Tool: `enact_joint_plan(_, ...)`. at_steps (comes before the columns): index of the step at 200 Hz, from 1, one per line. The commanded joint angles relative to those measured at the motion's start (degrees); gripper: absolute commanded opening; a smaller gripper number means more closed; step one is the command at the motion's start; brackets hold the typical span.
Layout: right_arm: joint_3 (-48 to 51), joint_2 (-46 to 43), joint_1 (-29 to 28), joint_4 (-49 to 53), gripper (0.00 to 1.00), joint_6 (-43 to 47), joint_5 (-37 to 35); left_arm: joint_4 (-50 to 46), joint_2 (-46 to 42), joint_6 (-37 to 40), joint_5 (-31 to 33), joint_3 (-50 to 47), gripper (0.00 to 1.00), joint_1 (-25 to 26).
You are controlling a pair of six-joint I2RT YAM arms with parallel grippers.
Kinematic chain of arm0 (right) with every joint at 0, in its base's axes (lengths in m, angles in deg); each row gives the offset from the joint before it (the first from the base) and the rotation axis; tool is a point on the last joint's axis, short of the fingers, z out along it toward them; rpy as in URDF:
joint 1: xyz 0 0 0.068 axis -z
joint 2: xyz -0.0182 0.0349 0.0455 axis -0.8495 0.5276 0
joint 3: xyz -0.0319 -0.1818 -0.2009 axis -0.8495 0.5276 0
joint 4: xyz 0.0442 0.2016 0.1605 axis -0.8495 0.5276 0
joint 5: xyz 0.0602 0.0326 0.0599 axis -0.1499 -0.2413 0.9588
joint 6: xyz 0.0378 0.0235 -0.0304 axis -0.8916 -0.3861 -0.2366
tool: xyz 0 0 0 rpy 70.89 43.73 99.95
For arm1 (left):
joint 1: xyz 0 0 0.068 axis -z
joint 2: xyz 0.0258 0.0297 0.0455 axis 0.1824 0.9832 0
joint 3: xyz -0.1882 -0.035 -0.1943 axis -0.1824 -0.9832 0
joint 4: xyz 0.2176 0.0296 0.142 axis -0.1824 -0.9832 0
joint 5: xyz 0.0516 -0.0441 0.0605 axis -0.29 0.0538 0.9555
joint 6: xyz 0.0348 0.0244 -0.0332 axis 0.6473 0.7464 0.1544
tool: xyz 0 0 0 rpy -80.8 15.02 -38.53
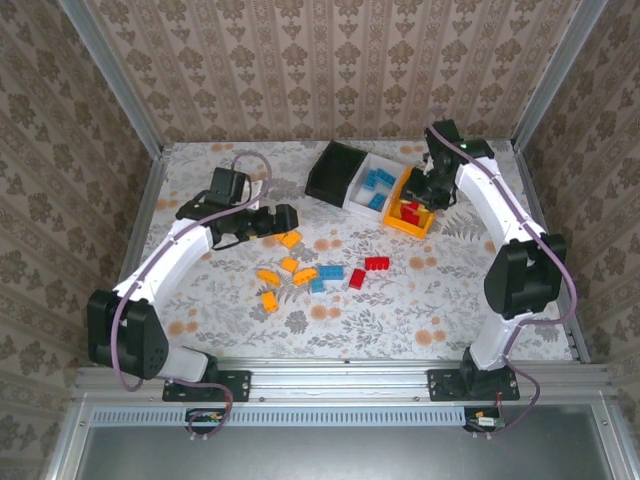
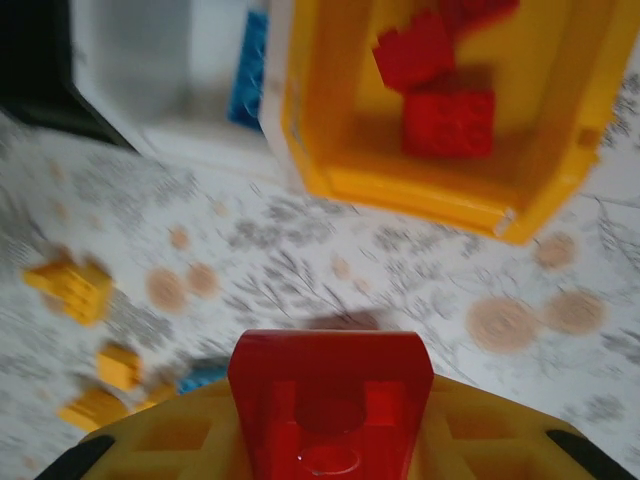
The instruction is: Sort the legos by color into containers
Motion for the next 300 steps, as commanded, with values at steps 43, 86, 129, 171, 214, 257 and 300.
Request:
enact_joint_plan(43, -2.9, 12.34, 5.39, -10.77, 0.35, -15.84, 9.44, -3.54, -9.57, 1.15, 0.39, -4.9, 1.0, -4.82)
enact_joint_plan(86, -2.8, 16.0, 6.71, -11.02, 0.37, -15.47, 8.77, -5.66, -13.24, 1.18, 0.91, -6.97, 1.0, -7.02)
enact_joint_plan(129, -2.84, 16.97, 7.26, -10.88, 0.5, -15.27, 8.83, -6.12, -13.9, 0.83, 1.1, -7.35, 1.0, -7.46)
enact_joint_plan(171, -2.92, 15.63, 7.68, -10.01, 0.58, -14.42, 8.93, -4.67, -12.81, -0.14, 0.48, -7.16, 1.0, -7.44)
enact_joint_plan(214, -3.51, 11.37, 8.04, -8.34, 0.59, -12.72, 8.96, -3.31, -11.57, -0.44, 0.64, -7.08, 1.0, -6.14)
enact_joint_plan(257, -1.24, 4.89, 7.43, -5.39, 0.6, -8.53, 7.87, -3.87, -7.43, 1.48, 2.9, -4.18, 1.0, -0.66)
enact_joint_plan(300, 5.45, -1.01, 1.69, 2.16, 0.63, 0.24, 0.33, -5.9, 0.57, 5.08, 5.55, 2.32, 1.0, 8.63)
